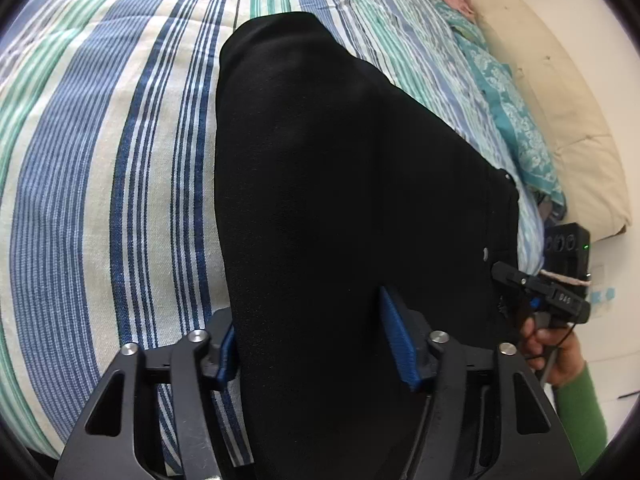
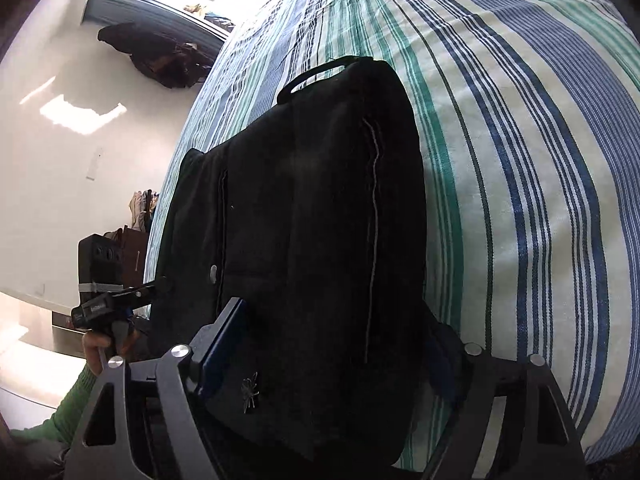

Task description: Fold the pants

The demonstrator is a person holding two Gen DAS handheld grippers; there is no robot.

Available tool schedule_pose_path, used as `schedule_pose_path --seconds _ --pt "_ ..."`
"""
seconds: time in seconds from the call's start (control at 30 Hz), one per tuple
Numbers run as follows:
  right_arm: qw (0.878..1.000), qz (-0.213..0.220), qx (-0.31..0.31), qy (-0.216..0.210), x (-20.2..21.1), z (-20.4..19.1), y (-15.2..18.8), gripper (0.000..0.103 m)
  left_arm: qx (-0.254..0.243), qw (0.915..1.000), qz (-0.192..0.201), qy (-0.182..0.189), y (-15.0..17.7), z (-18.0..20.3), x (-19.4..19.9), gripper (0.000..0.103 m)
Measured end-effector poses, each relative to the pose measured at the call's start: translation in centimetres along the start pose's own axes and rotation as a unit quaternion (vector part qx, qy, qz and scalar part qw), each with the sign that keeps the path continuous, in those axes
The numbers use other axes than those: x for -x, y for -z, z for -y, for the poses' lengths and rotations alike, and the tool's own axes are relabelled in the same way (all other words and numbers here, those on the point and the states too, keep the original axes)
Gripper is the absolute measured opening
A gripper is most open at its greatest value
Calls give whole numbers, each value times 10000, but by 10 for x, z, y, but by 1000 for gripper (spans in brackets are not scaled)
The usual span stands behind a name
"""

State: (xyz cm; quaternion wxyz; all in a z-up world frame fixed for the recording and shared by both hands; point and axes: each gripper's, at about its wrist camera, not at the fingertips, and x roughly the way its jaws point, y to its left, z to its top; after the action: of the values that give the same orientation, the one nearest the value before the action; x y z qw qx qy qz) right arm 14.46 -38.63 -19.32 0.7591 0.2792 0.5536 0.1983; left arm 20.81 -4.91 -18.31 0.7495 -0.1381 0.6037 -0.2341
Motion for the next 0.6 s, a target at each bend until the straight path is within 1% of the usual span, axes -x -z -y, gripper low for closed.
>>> schedule_pose_path --seconds 0.03,0.07,0.1,0.13,0.17,0.23,0.27,0.37,0.47,0.53,0.6 --pt "10000 -23 9 -50 0 0 0 55 -75 9999 79 -74 1 6 3 35" --pt "9999 -14 47 -125 1 -3 0 51 -133 9997 140 -127 1 10 7 24" --pt "9998 -6 111 -184 2 -6 1 44 -173 9995 193 -182 1 15 13 21" --pt "9996 12 189 -220 3 -12 1 39 -200 9993 257 -197 -1 19 20 20" --pt "9993 44 274 -246 6 -20 0 38 -212 9991 338 -113 -4 21 29 19" --pt "9986 193 396 -298 13 -38 -6 36 -191 9981 554 207 -14 23 49 19" --pt "9978 286 433 -401 16 -47 -11 36 -204 9972 675 261 -23 23 60 19" --pt "9948 607 606 -557 18 -77 -41 36 -233 9938 1073 199 -60 13 87 19" --pt "9906 866 857 -620 5 -106 -92 36 -204 9900 1395 16 -109 -8 103 19" --pt "9886 978 945 -642 -13 -123 -126 36 -212 9878 1533 -164 -139 -21 105 20" --pt "9871 1048 1057 -596 -32 -132 -155 36 -171 9865 1590 -341 -161 -32 94 20"
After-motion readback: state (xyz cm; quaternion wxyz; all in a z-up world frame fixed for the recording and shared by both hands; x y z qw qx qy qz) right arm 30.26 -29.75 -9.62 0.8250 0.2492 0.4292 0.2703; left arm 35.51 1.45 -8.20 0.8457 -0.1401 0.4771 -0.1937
